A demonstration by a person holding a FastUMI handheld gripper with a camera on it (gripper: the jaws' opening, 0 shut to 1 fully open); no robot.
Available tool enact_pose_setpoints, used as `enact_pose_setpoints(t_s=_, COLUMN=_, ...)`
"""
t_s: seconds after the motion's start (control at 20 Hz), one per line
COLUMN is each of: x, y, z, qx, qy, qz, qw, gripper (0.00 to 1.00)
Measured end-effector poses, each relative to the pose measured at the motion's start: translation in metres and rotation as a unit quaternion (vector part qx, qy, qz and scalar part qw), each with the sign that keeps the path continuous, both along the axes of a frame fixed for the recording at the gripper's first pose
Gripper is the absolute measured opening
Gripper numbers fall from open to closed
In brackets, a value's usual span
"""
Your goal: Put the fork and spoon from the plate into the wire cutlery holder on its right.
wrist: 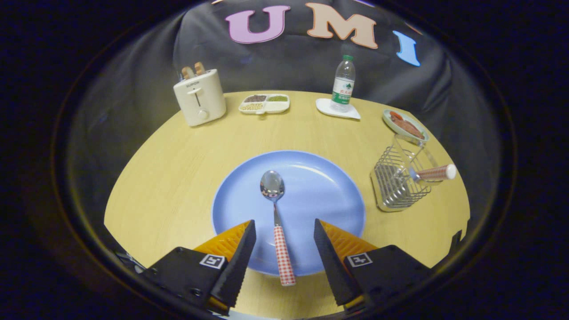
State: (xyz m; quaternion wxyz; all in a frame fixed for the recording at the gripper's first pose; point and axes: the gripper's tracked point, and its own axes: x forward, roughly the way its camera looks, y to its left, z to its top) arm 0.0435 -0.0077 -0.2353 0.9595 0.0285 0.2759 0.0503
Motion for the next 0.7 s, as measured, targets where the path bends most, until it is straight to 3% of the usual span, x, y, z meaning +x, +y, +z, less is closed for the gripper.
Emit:
enact_pose_setpoints(t_s=0.25, x=0.0, y=0.009, z=-0.018, qx=0.017, qy=-0.012, qz=0.026, qw=0.999, gripper=0.55)
enact_pose_setpoints(t_s=0.5, x=0.002, y=0.001, z=-0.02, qx=0.028, qy=-0.023, qz=0.012, qw=0.999, gripper=0.28)
enact_pose_setpoints(t_s=0.7, x=0.004, y=0.001, z=-0.02, qx=0.046, qy=-0.015, qz=0.005, qw=0.999, gripper=0.13)
